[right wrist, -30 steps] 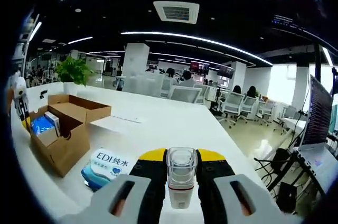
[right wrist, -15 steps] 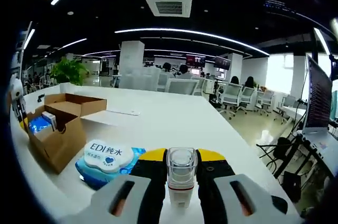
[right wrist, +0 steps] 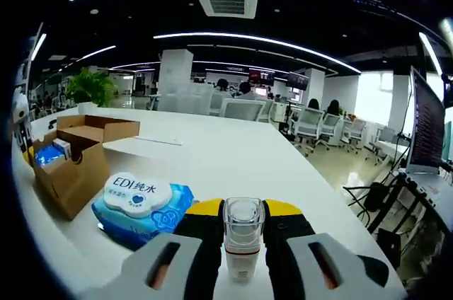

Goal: Operate the shoe box by opening the lid, removing the specified soft item, and placing it in the target area until the item is outside and the box remains undamaged.

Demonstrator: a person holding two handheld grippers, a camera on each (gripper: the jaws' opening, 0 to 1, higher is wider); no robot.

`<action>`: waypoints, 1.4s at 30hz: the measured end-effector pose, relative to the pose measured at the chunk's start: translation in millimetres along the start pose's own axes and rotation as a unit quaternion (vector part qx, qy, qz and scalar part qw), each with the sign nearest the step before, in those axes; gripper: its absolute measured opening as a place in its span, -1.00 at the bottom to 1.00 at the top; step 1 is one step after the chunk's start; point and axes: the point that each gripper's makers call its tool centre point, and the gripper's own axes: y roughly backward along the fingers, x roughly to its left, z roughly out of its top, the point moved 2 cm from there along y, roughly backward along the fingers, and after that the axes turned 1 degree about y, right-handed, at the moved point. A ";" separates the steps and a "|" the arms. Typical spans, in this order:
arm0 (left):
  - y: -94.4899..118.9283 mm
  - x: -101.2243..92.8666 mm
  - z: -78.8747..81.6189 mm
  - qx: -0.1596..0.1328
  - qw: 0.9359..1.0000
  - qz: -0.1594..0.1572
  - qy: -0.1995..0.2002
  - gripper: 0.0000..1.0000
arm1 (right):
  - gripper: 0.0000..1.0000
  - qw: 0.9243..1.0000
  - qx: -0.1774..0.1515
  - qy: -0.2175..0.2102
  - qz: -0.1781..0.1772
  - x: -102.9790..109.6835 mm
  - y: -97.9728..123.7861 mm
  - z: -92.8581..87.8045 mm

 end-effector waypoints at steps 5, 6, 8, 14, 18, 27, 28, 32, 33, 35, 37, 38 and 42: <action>0.1 0.1 0.1 0.000 1.000 0.000 0.000 -0.97 | -0.59 1.000 0.009 0.012 0.004 1.5 -1.0 -0.1; 0.1 0.1 0.1 0.000 1.000 0.001 0.000 -0.97 | -0.59 1.000 0.011 0.016 0.006 2.1 -1.4 0.0; 0.1 0.2 0.1 0.000 1.000 0.001 0.000 -0.97 | -0.59 1.000 0.011 0.015 0.005 0.7 -1.9 0.2; 0.0 0.4 0.1 0.000 1.000 0.001 0.000 -0.97 | -0.54 1.000 0.004 0.009 -0.001 -3.1 -0.8 1.2; -0.1 0.1 0.2 -0.001 1.000 0.001 0.000 -0.97 | -0.44 1.000 0.001 0.009 -0.002 -2.9 -0.1 0.2; 0.1 1.2 0.0 0.000 1.000 0.000 0.001 -0.97 | -0.19 0.999 -0.021 0.014 -0.022 -13.9 3.7 8.8; 0.1 1.2 0.0 0.001 1.000 0.000 0.002 -0.97 | -0.15 0.999 -0.026 0.017 -0.028 -15.2 6.0 10.9; 0.0 1.1 0.1 0.001 1.000 0.000 0.002 -0.97 | 0.08 0.998 -0.042 0.022 -0.034 -15.2 15.1 18.6; 0.0 1.1 0.1 0.001 1.000 0.000 0.002 -0.97 | 0.13 0.998 -0.045 0.021 -0.035 -14.9 18.7 21.3; 0.1 1.4 0.1 0.001 1.000 0.000 0.003 -0.97 | 0.18 0.997 -0.060 0.022 -0.036 -14.1 25.5 28.8; 0.1 1.5 0.1 0.000 1.000 0.000 0.002 -0.97 | 0.20 0.997 -0.068 0.021 -0.034 -13.0 30.9 34.0; 0.2 1.5 0.1 0.000 1.000 0.001 0.001 -0.97 | 0.19 0.997 -0.076 0.019 -0.028 -10.7 33.8 37.2; 0.2 1.4 0.2 -0.001 1.000 0.001 0.000 -0.97 | 0.17 0.993 -0.116 -0.017 -0.029 -7.8 43.5 49.9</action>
